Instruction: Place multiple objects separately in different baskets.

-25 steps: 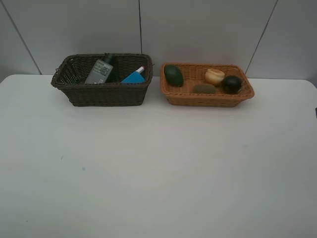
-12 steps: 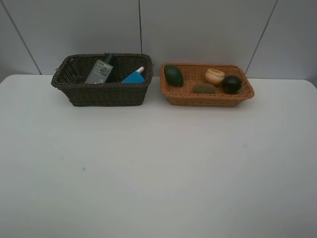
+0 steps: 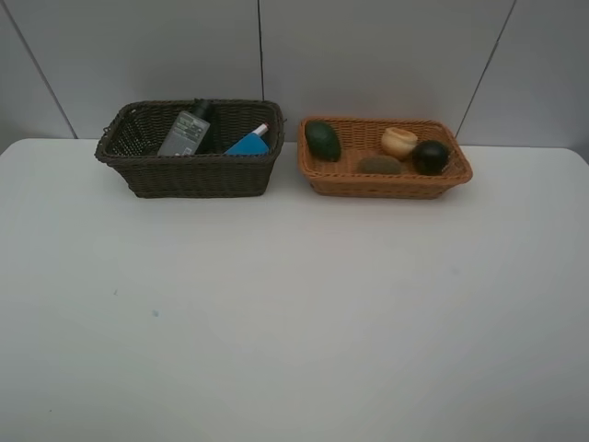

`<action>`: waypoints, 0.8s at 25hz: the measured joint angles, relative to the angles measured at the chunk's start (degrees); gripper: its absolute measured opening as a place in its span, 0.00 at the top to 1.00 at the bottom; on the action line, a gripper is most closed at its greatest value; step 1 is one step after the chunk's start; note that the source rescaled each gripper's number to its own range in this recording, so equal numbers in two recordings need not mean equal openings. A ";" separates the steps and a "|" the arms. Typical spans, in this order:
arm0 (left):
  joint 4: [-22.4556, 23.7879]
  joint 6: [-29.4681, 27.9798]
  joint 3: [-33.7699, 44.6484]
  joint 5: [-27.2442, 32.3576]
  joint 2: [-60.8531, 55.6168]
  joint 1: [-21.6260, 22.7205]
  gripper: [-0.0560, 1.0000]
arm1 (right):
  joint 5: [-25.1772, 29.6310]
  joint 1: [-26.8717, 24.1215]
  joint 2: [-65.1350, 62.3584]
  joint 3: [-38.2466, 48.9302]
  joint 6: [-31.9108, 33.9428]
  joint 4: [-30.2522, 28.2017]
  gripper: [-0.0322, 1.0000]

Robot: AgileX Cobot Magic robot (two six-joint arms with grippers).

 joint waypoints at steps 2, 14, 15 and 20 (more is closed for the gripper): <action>0.00 0.00 0.00 0.00 0.00 0.00 0.13 | -0.14 0.00 0.00 0.03 -0.05 0.00 0.04; 0.00 0.00 0.00 0.00 0.00 0.00 0.13 | -0.20 0.00 0.00 0.03 -0.05 0.00 0.04; 0.00 0.00 0.00 0.00 0.00 0.00 0.13 | -0.20 0.00 0.00 0.03 -0.05 0.00 0.04; 0.00 0.00 0.00 0.00 0.00 0.00 0.13 | -0.20 0.00 0.00 0.03 -0.05 0.00 0.04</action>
